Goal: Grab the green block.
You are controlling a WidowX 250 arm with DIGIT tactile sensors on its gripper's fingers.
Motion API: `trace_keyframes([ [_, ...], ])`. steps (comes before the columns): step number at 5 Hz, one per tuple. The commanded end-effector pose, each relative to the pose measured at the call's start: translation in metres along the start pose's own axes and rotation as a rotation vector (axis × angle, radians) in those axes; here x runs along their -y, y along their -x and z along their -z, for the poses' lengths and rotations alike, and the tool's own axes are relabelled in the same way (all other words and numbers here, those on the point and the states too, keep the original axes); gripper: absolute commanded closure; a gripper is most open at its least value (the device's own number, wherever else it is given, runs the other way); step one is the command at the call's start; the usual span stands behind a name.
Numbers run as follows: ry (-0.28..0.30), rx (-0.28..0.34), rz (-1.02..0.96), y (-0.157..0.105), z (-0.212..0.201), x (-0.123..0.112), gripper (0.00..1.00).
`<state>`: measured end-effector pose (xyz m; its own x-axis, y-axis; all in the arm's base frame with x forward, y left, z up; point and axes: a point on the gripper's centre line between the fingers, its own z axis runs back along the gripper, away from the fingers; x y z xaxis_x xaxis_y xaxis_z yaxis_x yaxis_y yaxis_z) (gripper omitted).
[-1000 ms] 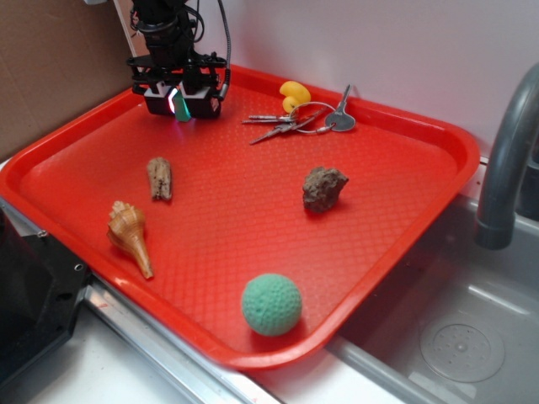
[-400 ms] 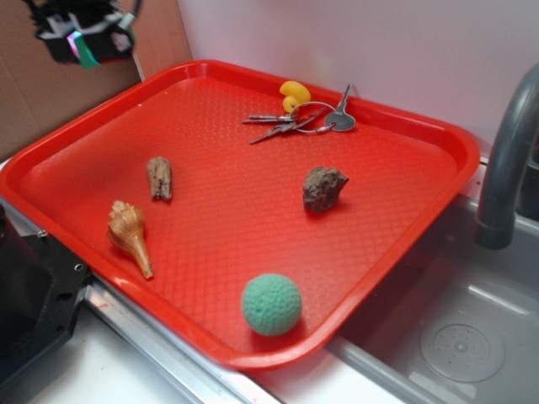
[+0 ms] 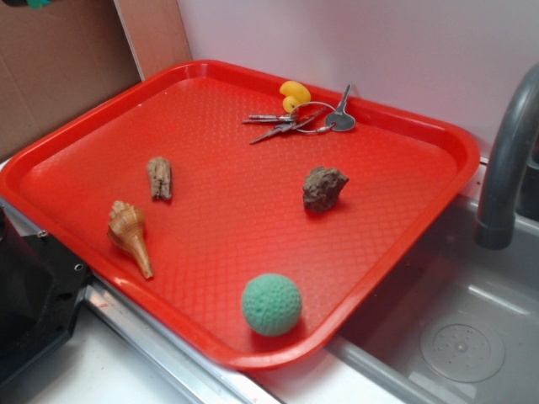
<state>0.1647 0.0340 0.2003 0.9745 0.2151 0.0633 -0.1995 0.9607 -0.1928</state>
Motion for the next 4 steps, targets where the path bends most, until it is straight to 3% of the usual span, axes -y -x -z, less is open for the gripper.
trace_keyframes([
  [1, -0.034, 0.04, 0.134, -0.014, -0.017, 0.019, 1.0],
  [3, -0.068, 0.042, 0.195, -0.021, -0.015, 0.048, 1.0],
  [4, -0.05, 0.069, 0.212, -0.024, -0.014, 0.044, 1.0],
])
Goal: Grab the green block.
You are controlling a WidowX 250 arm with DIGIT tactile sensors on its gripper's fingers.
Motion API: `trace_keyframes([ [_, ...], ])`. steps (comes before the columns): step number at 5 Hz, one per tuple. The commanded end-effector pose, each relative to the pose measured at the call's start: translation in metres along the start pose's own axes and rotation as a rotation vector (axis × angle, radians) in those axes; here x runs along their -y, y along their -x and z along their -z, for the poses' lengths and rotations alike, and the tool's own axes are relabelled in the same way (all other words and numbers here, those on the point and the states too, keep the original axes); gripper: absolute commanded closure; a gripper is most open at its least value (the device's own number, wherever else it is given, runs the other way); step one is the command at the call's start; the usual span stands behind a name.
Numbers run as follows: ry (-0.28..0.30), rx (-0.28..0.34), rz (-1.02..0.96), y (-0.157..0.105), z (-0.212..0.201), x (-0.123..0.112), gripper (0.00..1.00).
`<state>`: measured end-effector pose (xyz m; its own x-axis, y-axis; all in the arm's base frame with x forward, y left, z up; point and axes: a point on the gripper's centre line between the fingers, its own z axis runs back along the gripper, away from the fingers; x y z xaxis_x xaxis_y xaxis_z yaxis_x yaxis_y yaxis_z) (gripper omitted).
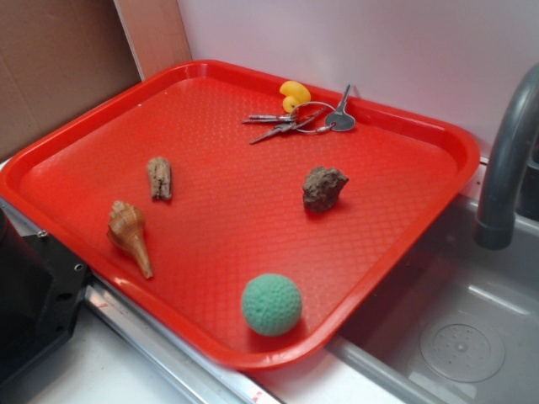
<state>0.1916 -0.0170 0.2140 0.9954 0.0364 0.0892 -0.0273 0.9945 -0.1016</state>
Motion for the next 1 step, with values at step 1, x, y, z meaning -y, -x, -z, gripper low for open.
trace_keyframes([
  [1, 0.029, 0.071, 0.021, -0.0057, -0.0106, -0.0195, 1.0],
])
